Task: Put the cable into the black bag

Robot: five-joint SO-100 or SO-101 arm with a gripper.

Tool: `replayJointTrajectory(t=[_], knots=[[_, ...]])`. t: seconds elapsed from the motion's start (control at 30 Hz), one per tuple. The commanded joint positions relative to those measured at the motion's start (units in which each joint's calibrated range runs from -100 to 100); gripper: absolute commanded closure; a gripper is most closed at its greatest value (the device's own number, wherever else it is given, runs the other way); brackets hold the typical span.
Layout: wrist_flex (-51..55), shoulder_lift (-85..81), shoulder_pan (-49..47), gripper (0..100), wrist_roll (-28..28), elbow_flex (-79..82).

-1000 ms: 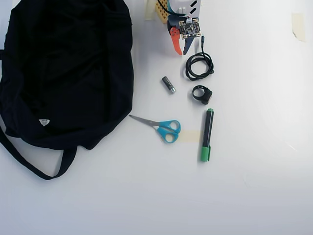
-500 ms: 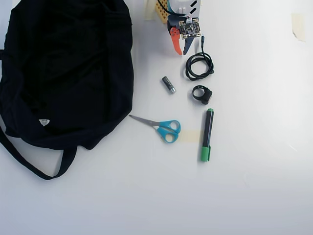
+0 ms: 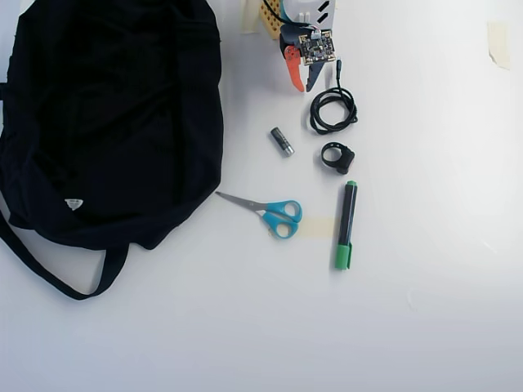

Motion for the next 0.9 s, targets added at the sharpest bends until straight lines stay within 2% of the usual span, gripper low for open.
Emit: replayJointTrajectory(t=[0.0, 0.4, 0.53, 0.67, 0.87], knots=[[1.8, -0.7, -0.1, 98, -0.1, 1.2], [1.4, -0.7, 0.3, 98, -0.1, 1.2], [-2.6, -0.6, 0.3, 98, -0.2, 1.2], [-9.6, 0.8, 0.3, 98, -0.2, 1.2], [-28.7, 12.2, -0.3, 98, -0.2, -4.1]])
